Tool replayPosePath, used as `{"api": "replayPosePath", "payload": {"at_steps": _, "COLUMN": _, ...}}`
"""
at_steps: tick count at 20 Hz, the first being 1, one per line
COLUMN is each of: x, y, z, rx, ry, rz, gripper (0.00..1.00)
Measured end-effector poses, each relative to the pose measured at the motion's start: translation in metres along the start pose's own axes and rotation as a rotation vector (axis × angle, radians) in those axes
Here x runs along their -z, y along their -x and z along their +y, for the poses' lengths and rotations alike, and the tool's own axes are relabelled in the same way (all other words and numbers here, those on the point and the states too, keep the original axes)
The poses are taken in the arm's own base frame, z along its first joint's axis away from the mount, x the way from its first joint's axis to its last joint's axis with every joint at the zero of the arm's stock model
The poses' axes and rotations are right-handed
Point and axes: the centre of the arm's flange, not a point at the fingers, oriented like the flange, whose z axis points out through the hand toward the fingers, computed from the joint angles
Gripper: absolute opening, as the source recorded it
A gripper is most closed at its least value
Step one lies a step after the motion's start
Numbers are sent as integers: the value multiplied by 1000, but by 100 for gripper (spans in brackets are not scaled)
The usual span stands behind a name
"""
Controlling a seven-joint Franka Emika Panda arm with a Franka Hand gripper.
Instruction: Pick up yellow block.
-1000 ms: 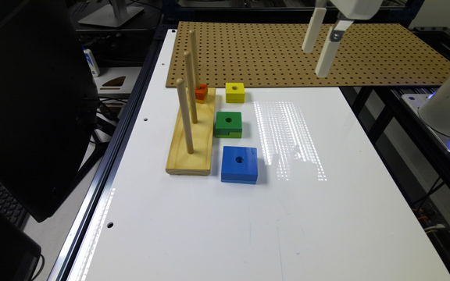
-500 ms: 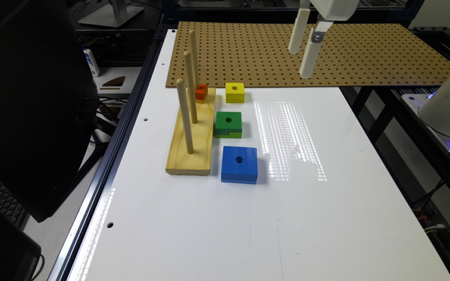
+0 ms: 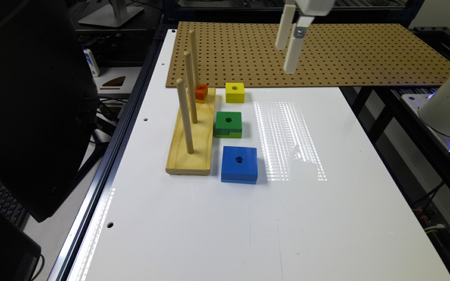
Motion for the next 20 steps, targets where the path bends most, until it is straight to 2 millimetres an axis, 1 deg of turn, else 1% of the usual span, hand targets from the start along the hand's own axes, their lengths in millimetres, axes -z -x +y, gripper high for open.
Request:
{"api": "replayPosePath", "payload": {"at_steps": 2, "x": -3, "y": -9, "z": -5, "rx": -3, "ry": 2, "rz": -3, "gripper": 100}}
{"api": "replayPosePath", "payload": {"at_steps": 6, "x": -8, "y": -18, "z": -11, "rx": -7, "ry": 7, "rz": -8, "gripper": 100}}
{"api": "replayPosePath", "payload": {"at_steps": 15, "x": -5, "y": -31, "z": -2, "rx": -11, "ry": 2, "rz": 0, "gripper": 100}}
{"api": "replayPosePath", "payload": {"at_steps": 20, "x": -3, "y": -38, "z": -4, "rx": -12, "ry": -2, "rz": 5, "gripper": 100}}
